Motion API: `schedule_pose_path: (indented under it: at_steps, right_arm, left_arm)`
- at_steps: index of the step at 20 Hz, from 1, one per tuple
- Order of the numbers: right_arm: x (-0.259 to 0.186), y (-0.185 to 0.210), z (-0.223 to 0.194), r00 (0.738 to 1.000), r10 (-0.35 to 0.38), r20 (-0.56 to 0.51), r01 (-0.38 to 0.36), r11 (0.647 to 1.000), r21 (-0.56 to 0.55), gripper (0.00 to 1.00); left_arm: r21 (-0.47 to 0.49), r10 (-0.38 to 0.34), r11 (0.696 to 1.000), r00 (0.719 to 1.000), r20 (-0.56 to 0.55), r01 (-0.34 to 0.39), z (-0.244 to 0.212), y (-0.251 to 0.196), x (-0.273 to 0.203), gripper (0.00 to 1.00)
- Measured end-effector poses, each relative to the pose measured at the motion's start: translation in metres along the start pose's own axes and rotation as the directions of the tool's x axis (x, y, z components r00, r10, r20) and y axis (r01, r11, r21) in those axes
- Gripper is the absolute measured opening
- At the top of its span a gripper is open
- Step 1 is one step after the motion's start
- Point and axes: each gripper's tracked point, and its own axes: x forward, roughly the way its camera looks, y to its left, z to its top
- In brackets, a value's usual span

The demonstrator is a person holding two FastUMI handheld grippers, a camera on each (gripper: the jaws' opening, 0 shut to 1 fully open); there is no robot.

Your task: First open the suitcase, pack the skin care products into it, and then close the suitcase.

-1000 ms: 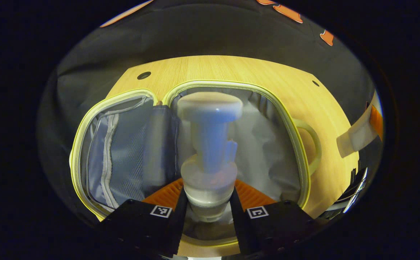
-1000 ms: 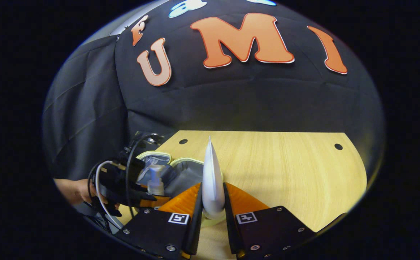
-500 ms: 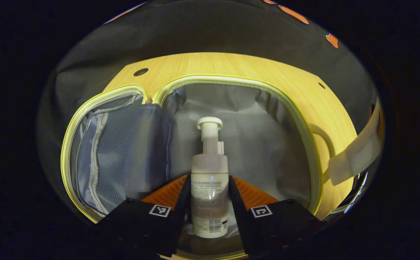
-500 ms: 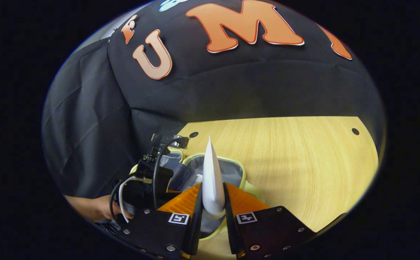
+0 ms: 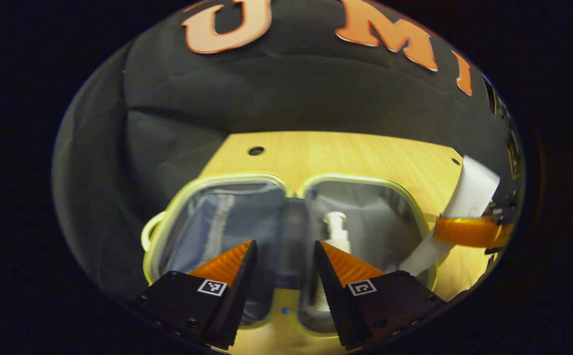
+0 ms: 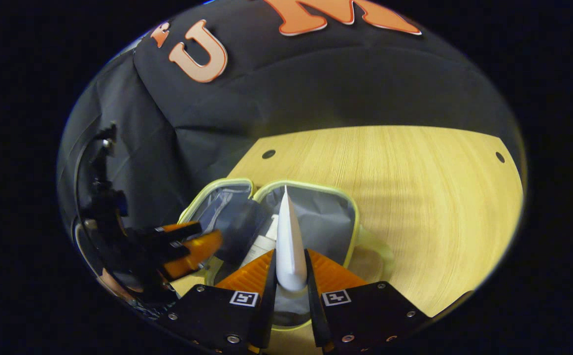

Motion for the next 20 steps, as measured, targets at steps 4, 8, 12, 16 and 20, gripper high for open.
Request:
schedule_pose_path:
  at_steps: [4, 8, 12, 16, 20]
  right_arm:
    - [0.015, -0.012, -0.022, 0.994, -0.032, -0.104, 0.033, 0.999, 0.009, 0.33]
    - [0.034, -0.024, -0.025, 0.982, -0.107, -0.155, 0.119, 0.991, 0.065, 0.34]
    - [0.051, -0.041, -0.020, 0.966, -0.160, -0.200, 0.192, 0.970, 0.148, 0.34]
    - [0.063, -0.048, -0.024, 0.949, -0.220, -0.226, 0.260, 0.952, 0.163, 0.34]
    - [0.070, -0.050, -0.026, 0.939, -0.253, -0.232, 0.293, 0.943, 0.159, 0.29]
  left_arm:
    - [-0.164, 0.137, 0.978, 0.990, 0.042, -0.129, 0.002, 0.090, -0.007, 0.76]
    - [-0.280, 0.222, 0.936, 0.975, 0.003, -0.213, -0.019, 0.169, 0.004, 0.78]
    - [-0.420, 0.239, 0.877, 0.970, -0.036, -0.232, -0.038, 0.223, 0.033, 0.82]
    - [-0.567, 0.215, 0.799, 0.976, -0.041, -0.199, -0.045, 0.258, 0.062, 0.87]
    - [-0.657, 0.133, 0.739, 0.988, -0.075, -0.149, -0.057, 0.267, 0.072, 0.87]
